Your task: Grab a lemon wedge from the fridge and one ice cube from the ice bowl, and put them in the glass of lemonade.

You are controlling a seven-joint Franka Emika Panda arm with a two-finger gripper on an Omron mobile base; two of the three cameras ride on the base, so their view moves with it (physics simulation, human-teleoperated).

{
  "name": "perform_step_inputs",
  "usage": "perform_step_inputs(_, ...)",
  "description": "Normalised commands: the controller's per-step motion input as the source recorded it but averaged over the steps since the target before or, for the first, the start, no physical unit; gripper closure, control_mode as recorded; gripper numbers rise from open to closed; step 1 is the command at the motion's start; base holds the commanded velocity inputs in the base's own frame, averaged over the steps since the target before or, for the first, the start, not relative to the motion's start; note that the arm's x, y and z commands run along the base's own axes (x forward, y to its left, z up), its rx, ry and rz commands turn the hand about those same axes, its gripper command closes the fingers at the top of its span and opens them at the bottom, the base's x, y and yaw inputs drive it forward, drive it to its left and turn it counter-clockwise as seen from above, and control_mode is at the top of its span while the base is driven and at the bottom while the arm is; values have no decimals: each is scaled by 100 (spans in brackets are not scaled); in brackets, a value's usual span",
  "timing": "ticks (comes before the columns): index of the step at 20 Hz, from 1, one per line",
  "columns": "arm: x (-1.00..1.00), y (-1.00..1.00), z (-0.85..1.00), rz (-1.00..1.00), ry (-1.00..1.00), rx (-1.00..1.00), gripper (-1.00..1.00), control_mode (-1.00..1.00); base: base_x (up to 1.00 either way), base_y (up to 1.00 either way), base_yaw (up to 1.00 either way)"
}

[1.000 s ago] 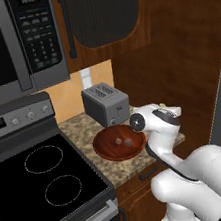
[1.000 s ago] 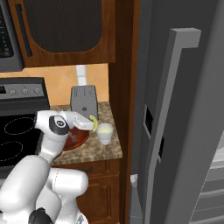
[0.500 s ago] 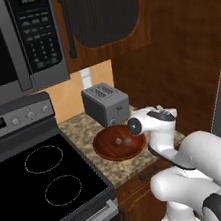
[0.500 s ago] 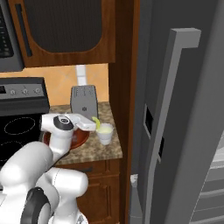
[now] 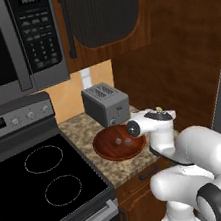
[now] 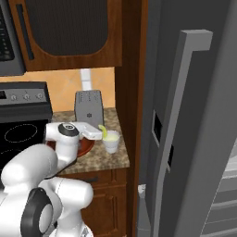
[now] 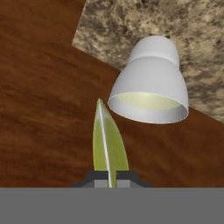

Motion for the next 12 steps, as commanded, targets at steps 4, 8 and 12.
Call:
perform_step_inputs(4, 20, -7, 0, 0, 0, 0, 100, -100, 0, 0, 0)
perform_step_inputs(8, 32, -2, 0, 0, 0, 0, 100, -100, 0, 0, 0)
perform_step_inputs(12, 17, 0, -22, 0, 0, -4, 100, -100, 0, 0, 0)
